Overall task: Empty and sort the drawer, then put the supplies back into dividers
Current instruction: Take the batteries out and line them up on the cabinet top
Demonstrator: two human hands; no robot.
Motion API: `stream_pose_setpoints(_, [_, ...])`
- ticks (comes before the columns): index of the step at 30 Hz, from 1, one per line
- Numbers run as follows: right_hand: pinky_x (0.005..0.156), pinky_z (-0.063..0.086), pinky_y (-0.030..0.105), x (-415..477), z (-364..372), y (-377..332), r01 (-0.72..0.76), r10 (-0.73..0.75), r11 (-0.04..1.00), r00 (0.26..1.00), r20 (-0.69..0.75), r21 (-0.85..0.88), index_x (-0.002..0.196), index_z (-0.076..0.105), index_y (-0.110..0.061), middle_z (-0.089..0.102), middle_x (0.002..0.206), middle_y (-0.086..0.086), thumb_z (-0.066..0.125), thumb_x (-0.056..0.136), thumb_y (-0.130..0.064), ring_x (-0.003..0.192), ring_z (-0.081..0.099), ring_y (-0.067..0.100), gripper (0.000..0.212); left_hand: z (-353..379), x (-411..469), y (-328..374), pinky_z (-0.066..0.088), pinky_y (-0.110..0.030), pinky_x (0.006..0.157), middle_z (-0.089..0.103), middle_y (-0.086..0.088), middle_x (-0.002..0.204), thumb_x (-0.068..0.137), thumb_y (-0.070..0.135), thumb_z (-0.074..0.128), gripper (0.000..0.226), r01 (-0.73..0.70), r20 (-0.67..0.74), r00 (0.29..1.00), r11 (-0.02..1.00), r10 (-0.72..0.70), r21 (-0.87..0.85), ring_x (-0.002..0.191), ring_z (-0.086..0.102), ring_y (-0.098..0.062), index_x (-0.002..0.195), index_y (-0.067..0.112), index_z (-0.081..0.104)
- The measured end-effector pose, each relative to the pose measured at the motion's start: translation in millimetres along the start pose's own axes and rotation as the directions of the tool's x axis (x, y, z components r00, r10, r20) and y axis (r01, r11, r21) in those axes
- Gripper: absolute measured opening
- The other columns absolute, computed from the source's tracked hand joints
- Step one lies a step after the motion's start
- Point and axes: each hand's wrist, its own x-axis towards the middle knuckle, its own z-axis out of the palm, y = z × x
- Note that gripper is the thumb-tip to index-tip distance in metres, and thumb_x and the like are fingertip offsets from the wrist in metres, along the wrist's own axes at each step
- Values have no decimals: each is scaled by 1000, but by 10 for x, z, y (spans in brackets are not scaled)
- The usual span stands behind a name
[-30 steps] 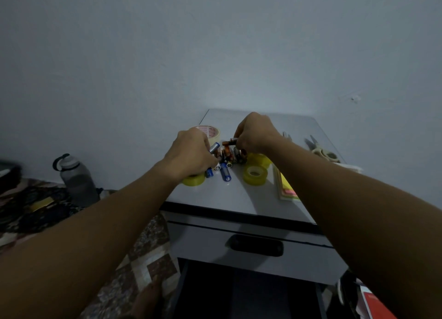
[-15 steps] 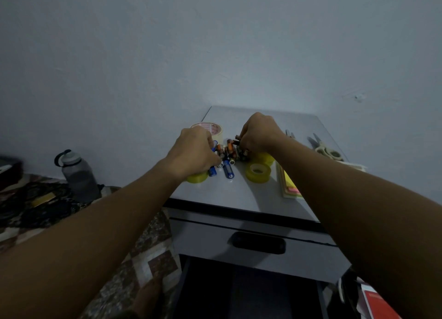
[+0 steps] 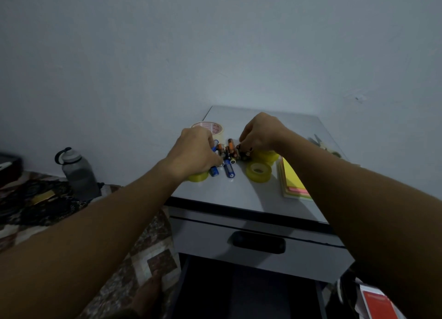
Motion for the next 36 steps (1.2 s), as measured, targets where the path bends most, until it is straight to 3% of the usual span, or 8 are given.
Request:
stream_pose_setpoints(6, [56,38,17,-68,-28,1,6,-7,999,1000,25,52,109,76,-11,70,104,1,73,84,-15,87,57,14,25,-25,-23,10,48,-26,56,64,-5,92,69,31,88,31,-11,3,1000,1000,11,3,76,59,-16,85,10,72])
stream_pose_setpoints(19, [54,34,12,-167,-49,70,24,-22,997,999,-26,73,107,76,-11,71,105,3,69,87,-12,84,56,11,22,-13,-96,30,57,-33,68,66,-6,92,72,29,88,28,-32,-13,999,999,32,-6,81,62,-21,86,9,72])
stream_pose_setpoints(26, [54,34,13,-173,-68,105,23,-18,995,999,-49,99,105,76,-12,64,91,-4,71,86,-14,68,49,-1,20,10,-134,22,48,-24,59,65,-4,96,74,34,86,31,-57,-47,997,998,58,11,82,58,-19,87,10,73])
stream_pose_setpoints(29, [54,34,13,-197,-85,107,34,-28,995,998,-60,95,105,75,-11,65,92,-2,71,86,-15,69,50,0,20,7,-164,38,54,-31,69,60,-1,97,75,37,85,34,-86,-68,994,996,87,22,84,56,-19,92,10,73])
stream_pose_setpoints(36, [57,39,13,-250,-112,136,28,-20,995,997,-80,100,104,76,-11,73,103,3,72,86,-17,86,60,13,19,-28,-166,73,47,-30,68,56,0,100,75,38,85,31,-64,-79,995,997,67,42,85,55,-19,91,15,72])
